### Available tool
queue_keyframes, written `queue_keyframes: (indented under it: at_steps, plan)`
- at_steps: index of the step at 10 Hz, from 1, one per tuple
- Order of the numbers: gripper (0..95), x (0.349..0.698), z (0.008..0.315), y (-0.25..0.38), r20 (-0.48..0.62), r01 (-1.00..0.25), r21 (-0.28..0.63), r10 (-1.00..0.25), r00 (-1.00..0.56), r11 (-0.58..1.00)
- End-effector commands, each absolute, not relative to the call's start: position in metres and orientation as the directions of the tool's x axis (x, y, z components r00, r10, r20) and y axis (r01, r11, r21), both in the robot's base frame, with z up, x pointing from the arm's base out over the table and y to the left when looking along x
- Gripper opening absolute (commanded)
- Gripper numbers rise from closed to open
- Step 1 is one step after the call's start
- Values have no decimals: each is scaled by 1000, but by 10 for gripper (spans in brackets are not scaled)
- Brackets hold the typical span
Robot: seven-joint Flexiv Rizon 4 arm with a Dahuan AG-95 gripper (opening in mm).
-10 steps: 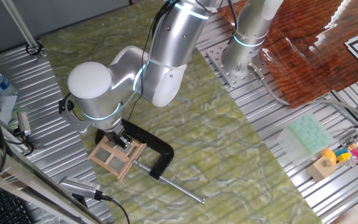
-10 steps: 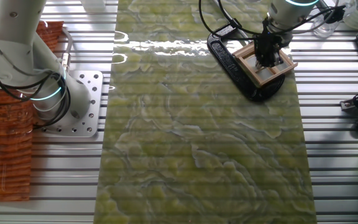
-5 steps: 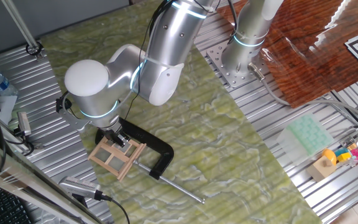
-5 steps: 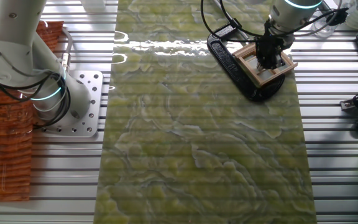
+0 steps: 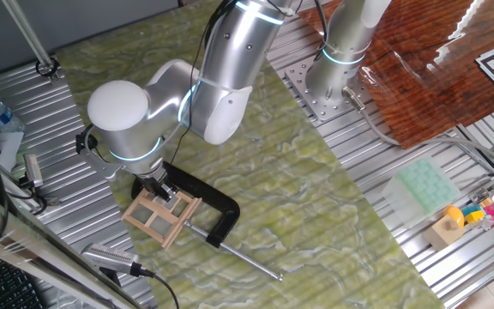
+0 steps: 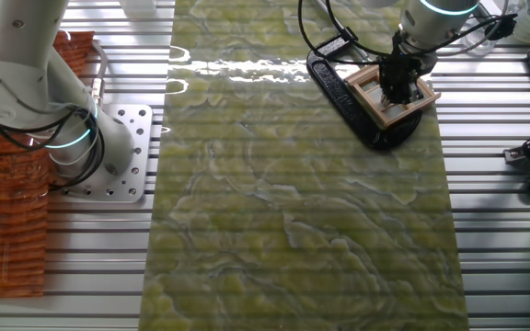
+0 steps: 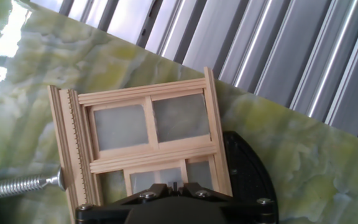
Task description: Open a sliding window
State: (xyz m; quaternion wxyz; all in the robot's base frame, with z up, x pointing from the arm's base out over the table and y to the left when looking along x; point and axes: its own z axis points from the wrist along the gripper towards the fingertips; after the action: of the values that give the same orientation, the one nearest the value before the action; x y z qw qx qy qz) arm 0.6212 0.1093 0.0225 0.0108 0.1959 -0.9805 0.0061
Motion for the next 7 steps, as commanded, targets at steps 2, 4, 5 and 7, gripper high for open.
queue_keyframes:
  at_steps: [2, 4, 5, 7]
  plan:
    - [0, 622, 23, 106, 26, -389, -9, -388, -921, 921]
    - [0, 623, 23, 103, 26, -392, -10, -392, -920, 920]
    - [0, 624, 23, 102, 26, -392, -9, -392, -920, 920]
    - [0, 624, 24, 100, 25, -392, -11, -392, -920, 920]
